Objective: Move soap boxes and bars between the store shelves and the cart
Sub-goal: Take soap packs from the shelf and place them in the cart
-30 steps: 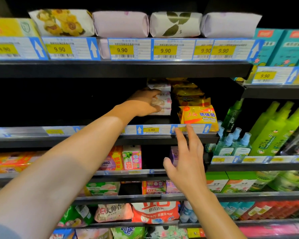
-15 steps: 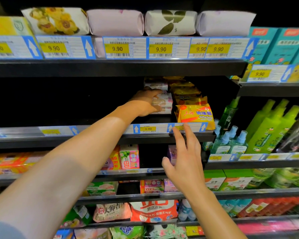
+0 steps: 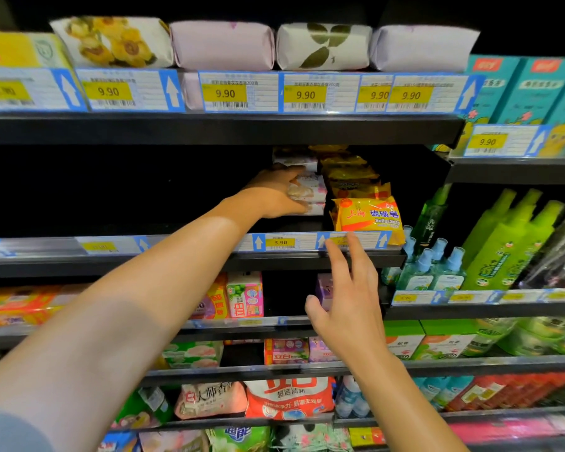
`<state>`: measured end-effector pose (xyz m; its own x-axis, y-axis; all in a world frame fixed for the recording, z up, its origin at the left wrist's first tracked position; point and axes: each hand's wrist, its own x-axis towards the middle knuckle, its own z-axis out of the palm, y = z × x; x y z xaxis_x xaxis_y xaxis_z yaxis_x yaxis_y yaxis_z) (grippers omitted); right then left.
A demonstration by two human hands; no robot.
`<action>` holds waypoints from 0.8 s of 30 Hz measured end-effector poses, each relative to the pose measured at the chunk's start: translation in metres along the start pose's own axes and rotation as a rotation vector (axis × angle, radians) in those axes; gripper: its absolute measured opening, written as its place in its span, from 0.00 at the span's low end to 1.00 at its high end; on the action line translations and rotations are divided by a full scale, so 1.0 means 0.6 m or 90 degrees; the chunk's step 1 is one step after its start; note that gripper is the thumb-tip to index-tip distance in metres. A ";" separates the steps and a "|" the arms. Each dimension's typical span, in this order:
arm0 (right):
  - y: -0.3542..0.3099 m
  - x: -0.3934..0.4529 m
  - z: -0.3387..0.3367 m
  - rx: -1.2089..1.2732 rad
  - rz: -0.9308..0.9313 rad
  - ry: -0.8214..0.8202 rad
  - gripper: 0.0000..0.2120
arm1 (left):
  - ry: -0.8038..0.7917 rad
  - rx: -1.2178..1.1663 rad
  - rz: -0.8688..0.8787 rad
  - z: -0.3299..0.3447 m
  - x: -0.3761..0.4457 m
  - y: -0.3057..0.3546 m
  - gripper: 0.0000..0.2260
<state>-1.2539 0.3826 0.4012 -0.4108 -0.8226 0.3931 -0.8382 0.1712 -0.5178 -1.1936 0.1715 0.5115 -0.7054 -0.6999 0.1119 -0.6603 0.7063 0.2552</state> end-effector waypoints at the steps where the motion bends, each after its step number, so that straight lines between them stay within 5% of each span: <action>1: 0.000 -0.001 -0.001 -0.001 0.002 0.001 0.40 | 0.000 -0.006 -0.003 -0.002 -0.004 -0.002 0.38; 17: -0.065 -0.039 0.045 -0.002 -0.079 0.006 0.37 | 0.298 0.028 -0.018 0.070 -0.281 -0.048 0.29; 24: -0.132 -0.103 0.118 -0.029 -0.138 -0.074 0.38 | 0.246 -0.022 -0.132 0.126 -0.440 -0.131 0.30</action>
<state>-1.1367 0.3816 0.3643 -0.1786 -0.8991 0.3997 -0.9186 0.0069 -0.3950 -0.9749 0.3088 0.3895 -0.4064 -0.8196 0.4039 -0.7642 0.5472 0.3413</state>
